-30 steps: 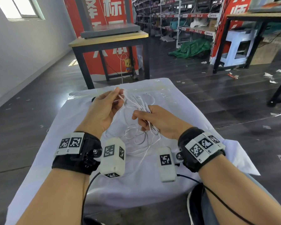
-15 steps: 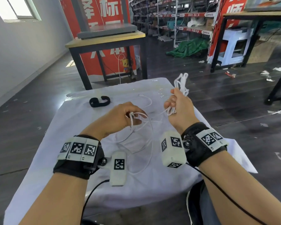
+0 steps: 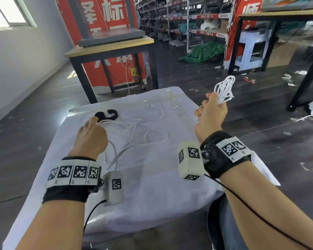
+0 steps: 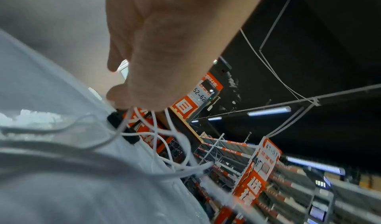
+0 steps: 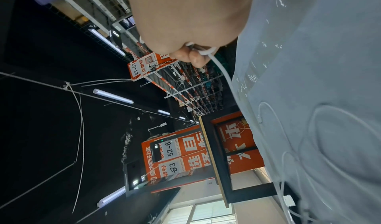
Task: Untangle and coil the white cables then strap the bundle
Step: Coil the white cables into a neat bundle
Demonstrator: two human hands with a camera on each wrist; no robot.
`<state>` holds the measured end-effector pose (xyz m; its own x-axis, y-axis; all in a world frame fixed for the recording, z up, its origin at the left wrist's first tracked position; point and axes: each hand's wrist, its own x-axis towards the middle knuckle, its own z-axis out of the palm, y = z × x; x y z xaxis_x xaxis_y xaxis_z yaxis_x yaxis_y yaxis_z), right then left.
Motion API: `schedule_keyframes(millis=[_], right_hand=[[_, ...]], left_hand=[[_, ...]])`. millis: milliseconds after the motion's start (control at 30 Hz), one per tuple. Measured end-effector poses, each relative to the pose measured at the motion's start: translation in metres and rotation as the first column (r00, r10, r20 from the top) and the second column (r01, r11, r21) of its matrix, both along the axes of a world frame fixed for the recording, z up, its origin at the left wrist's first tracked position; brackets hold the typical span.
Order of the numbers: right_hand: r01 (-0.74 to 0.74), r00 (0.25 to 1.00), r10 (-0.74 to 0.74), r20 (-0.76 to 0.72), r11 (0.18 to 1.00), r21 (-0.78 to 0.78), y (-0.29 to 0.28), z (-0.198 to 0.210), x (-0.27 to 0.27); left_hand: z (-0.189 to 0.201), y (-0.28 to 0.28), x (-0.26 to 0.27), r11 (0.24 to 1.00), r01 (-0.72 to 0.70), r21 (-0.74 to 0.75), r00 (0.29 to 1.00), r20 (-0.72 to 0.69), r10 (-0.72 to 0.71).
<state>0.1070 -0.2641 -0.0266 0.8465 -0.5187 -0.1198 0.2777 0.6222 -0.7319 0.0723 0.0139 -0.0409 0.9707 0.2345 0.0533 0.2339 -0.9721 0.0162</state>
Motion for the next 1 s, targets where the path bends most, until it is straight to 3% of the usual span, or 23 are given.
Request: schedule_keyframes(millis=[67,133,200,267,333,367,433,500,567,633,700,800,900,967,1000], right_hand=[[-0.029,1.0,0.029,-0.006,0.999,-0.021,0.005,-0.002,0.0],[-0.065,0.998,0.065,-0.01,0.997,-0.031,0.009,-0.003,-0.001],[-0.098,0.995,0.097,-0.017,0.994,-0.041,0.012,-0.003,-0.001],[-0.124,0.992,0.123,-0.023,0.991,-0.051,0.014,-0.002,-0.002],[-0.15,0.989,0.149,-0.026,0.987,-0.062,0.016,-0.002,-0.004],[-0.166,0.986,0.165,-0.026,0.984,-0.07,0.018,-0.002,-0.005],[-0.193,0.981,0.192,-0.019,0.977,-0.088,0.02,-0.001,-0.007],[-0.202,0.979,0.203,-0.005,0.973,-0.112,0.02,0.0,-0.007],[-0.2,0.979,0.202,0.01,0.972,-0.124,0.019,0.001,-0.007],[-0.204,0.978,0.207,0.012,0.971,-0.125,0.018,0.001,-0.006],[-0.221,0.975,0.223,0.003,0.968,-0.123,0.018,0.0,-0.005],[-0.278,0.96,0.277,-0.031,0.946,-0.166,0.019,-0.001,-0.004],[-0.384,0.923,0.368,-0.112,0.892,-0.239,0.021,-0.006,-0.003],[-0.429,0.903,0.41,-0.127,0.877,-0.217,0.022,-0.008,-0.003],[-0.439,0.898,0.422,-0.124,0.878,-0.193,0.022,-0.009,-0.003]], left_hand=[[0.002,-0.007,-0.007,1.0,0.006,-0.005,0.982,-0.19,-0.007],[0.009,-0.019,-0.01,0.989,0.104,-0.108,0.957,-0.259,-0.129],[0.022,-0.03,-0.012,0.954,0.14,-0.265,0.967,-0.172,-0.189],[0.035,-0.036,-0.012,0.889,0.125,-0.441,0.992,0.045,-0.118],[0.038,-0.037,-0.01,0.849,0.195,-0.491,0.971,0.217,-0.097],[0.036,-0.041,-0.009,0.821,0.226,-0.524,0.965,0.233,-0.117],[0.028,-0.052,-0.009,0.825,0.247,-0.508,0.969,0.126,-0.213],[0.017,-0.062,-0.009,0.92,0.23,-0.316,0.952,-0.123,-0.28],[0.007,-0.064,-0.009,0.964,0.232,-0.132,0.917,-0.301,-0.262],[0.006,-0.061,-0.01,0.958,0.217,-0.186,0.909,-0.321,-0.268],[0.005,-0.054,-0.01,0.919,0.205,-0.336,0.896,-0.314,-0.314],[0.014,-0.051,-0.01,0.74,0.147,-0.657,0.939,-0.143,-0.313],[0.029,-0.05,-0.011,0.496,0.165,-0.852,0.985,0.121,-0.12],[0.037,-0.049,-0.012,0.265,0.167,-0.95,0.985,0.175,0.007],[0.038,-0.049,-0.011,0.223,0.162,-0.961,0.983,0.176,0.044]])
